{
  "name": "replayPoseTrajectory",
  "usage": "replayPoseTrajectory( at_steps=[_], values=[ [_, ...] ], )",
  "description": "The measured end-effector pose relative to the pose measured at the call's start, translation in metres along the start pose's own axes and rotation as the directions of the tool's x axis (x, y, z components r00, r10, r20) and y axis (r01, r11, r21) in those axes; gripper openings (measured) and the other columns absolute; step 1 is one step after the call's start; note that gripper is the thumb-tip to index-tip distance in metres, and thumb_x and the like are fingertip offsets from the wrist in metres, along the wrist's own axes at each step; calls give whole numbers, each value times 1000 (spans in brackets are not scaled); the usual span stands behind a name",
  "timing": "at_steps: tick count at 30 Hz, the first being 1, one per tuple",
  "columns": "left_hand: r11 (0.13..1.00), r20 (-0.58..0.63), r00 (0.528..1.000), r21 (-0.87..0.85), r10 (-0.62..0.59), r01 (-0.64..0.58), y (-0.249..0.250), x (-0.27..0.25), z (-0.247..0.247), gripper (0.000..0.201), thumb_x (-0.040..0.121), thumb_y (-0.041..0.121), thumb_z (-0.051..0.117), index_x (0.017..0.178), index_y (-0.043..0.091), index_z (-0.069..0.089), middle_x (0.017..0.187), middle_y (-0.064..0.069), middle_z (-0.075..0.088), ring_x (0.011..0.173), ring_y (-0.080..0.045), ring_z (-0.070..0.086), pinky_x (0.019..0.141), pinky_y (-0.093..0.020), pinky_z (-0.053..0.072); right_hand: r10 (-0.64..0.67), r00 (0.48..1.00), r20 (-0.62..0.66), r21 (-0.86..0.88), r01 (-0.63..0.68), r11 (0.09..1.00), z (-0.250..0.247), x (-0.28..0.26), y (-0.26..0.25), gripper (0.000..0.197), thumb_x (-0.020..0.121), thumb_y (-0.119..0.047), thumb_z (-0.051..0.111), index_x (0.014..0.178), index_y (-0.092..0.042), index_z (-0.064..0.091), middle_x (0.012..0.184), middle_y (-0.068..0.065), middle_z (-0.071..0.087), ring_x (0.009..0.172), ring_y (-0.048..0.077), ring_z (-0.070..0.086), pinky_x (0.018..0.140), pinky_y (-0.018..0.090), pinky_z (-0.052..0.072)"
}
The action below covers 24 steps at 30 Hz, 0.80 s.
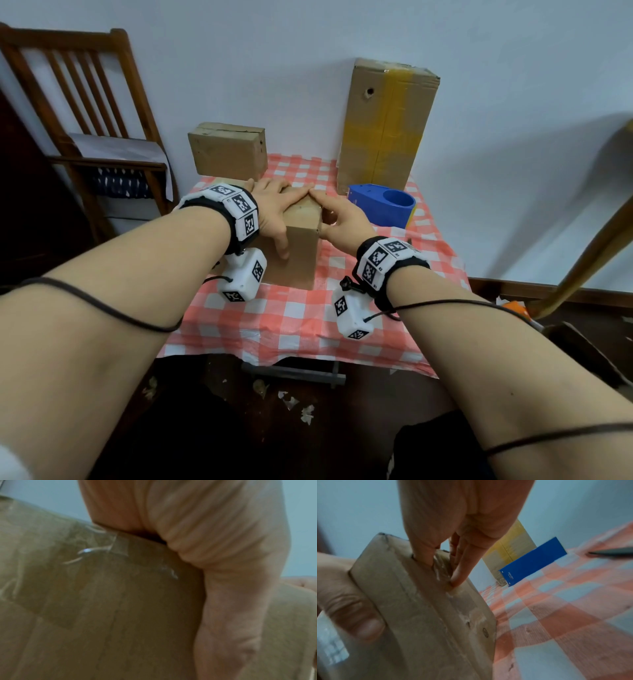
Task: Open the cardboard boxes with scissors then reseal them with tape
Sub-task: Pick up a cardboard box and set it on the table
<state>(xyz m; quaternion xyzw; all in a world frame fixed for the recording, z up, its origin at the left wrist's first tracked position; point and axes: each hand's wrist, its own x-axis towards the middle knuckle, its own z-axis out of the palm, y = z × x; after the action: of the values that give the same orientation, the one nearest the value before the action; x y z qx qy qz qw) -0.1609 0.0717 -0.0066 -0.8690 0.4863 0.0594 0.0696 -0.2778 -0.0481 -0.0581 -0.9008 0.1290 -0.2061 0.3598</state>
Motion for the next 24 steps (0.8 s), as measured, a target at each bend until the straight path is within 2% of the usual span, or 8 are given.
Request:
replayPoseTrajectory(
  at_steps=[5, 7, 9, 13, 16, 19, 21, 24],
  values=[
    [1000, 0, 1000, 10, -1, 1, -1, 2, 0, 136, 50, 51, 87, 149, 45, -6, 153, -5, 16, 141, -28, 12, 116, -52, 8, 154, 988, -26, 323, -137, 937, -1, -9, 2, 78, 82, -6, 70, 147, -27, 33, 92, -3, 52, 81, 13, 53, 84, 29, 54],
    [1000, 5, 1000, 1, -13, 13, -1, 3, 0, 135, 51, 51, 87, 149, 46, -6, 155, -6, 14, 142, -28, 10, 116, -53, 7, 201, 979, -24, 417, -172, 892, -3, -14, 3, 81, 82, -6, 71, 149, -23, 27, 100, 2, 57, 83, 16, 60, 83, 30, 55],
    [1000, 13, 1000, -1, -17, 17, 0, 3, -1, 135, 51, 51, 87, 148, 46, -6, 156, -6, 13, 143, -29, 9, 115, -54, 7, 223, 975, -16, 473, -189, 861, -6, -20, 2, 73, 83, -5, 71, 144, -16, 34, 110, 8, 60, 90, 20, 64, 85, 34, 56],
    [999, 26, 1000, 39, 2, -3, 1, -1, -7, 134, 51, 57, 85, 149, 44, -5, 159, -6, 8, 146, -25, 3, 113, -57, -4, 242, 969, -42, 400, -206, 893, -8, -20, -2, 30, 81, -5, 71, 104, -13, 54, 102, 7, 63, 91, 19, 62, 85, 34, 54],
    [999, 41, 999, 26, 20, -21, 7, -1, -11, 133, 53, 68, 78, 152, 36, -6, 161, -6, -5, 148, -21, -9, 114, -55, -10, 261, 965, 3, 379, -242, 893, -12, -16, -1, 24, 81, 8, 64, 85, -13, 55, 89, 9, 65, 84, 22, 62, 81, 37, 55],
    [995, 23, 997, -68, 78, -77, 18, 2, -13, 130, 56, 62, 81, 153, 27, 2, 158, -6, 14, 145, -23, 13, 117, -47, 10, 309, 951, 25, 335, -299, 893, -17, -13, 4, 31, 80, 17, 51, 74, -13, 57, 77, 8, 62, 81, 24, 63, 79, 39, 55],
    [993, -48, 997, -104, 59, -64, 20, 7, -15, 123, 57, 58, 83, 152, 28, 11, 147, -11, 30, 135, -29, 25, 110, -42, 27, 328, 944, 22, 223, -324, 919, -22, -11, 10, 31, 80, 13, 47, 71, -14, 58, 75, 4, 62, 82, 23, 63, 81, 38, 54],
    [998, -119, 992, -42, -43, 38, 17, 20, -16, 127, 49, 75, 76, 150, 35, 11, 145, -13, 29, 134, -34, 25, 111, -50, 25, 370, 929, 19, 46, -371, 928, -32, -8, 24, 34, 83, 9, 45, 67, -17, 60, 76, -5, 61, 87, 19, 61, 85, 36, 53]
  ],
)
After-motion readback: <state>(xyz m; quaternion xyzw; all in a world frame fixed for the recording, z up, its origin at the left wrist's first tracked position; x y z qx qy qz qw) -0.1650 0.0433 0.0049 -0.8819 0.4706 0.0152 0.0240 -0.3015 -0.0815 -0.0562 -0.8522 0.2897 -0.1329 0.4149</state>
